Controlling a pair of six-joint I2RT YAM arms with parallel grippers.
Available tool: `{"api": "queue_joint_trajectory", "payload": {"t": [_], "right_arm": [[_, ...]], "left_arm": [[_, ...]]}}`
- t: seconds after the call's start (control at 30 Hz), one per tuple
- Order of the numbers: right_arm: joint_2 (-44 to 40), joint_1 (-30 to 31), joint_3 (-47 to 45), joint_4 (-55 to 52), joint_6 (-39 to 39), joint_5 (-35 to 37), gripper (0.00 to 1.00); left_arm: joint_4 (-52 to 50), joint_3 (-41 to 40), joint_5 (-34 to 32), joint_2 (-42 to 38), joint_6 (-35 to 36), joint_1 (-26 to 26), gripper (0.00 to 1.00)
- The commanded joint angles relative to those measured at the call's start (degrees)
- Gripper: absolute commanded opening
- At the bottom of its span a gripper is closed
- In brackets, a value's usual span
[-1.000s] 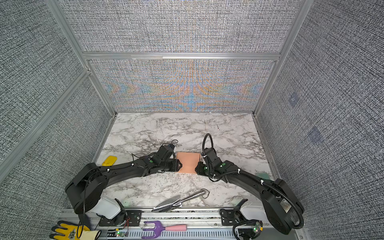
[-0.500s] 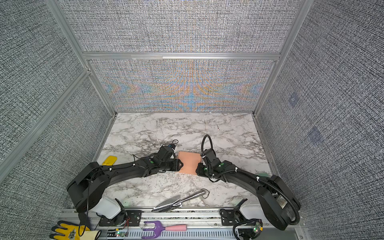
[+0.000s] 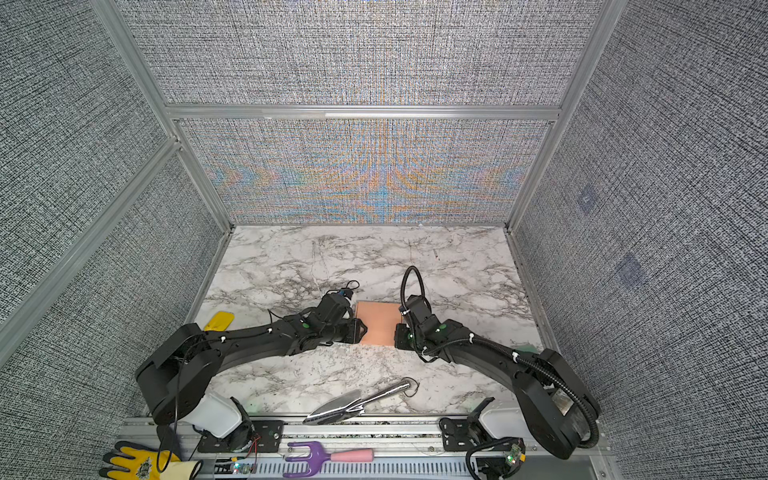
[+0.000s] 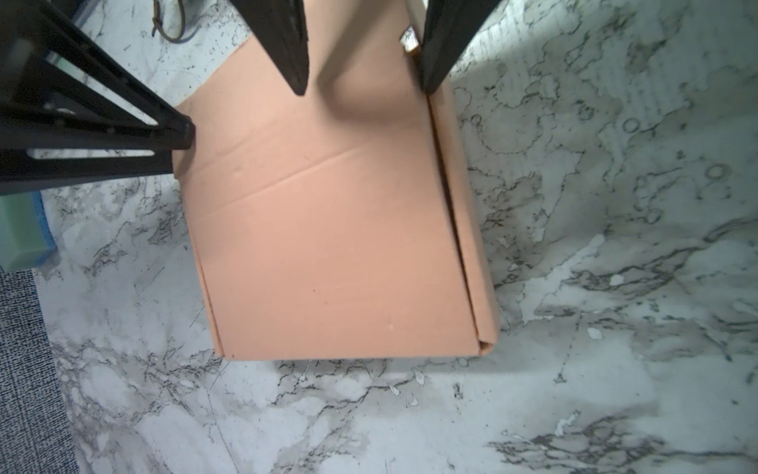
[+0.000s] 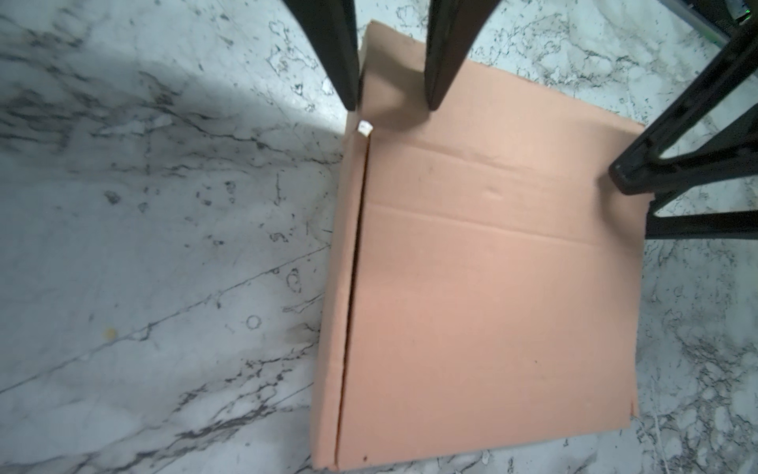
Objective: Assemble paper box
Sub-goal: Fold and tuck the lid into the gap.
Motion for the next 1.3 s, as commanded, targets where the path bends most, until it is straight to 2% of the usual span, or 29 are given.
{"api": "queue_joint_trajectory", "payload": {"t": [0.0, 0.53, 1.03, 1.27], "right_arm": [[0.32, 0.06, 0.56, -0.04, -0.50, 1.89, 0.29], [-0.32, -0.07, 1.23, 1.63, 1.31, -1.41, 0.28], [1.11, 0.50, 2.56, -0.98, -2.21, 5.43, 0.27], [2.03, 0.72, 1.61, 2.23, -1.82, 4.90, 0.27]], "left_arm": [[-5.42, -0.36, -1.52, 1.04, 0.62, -0.08, 0.48], [-4.77, -0.77, -0.91, 1.26, 0.71, -0.16, 0.48], [-5.35, 0.08, -1.22, 1.91, 0.98, -0.16, 0.48], [-4.99, -0.03, -0.91, 2.44, 0.80, -0.34, 0.47]]}}
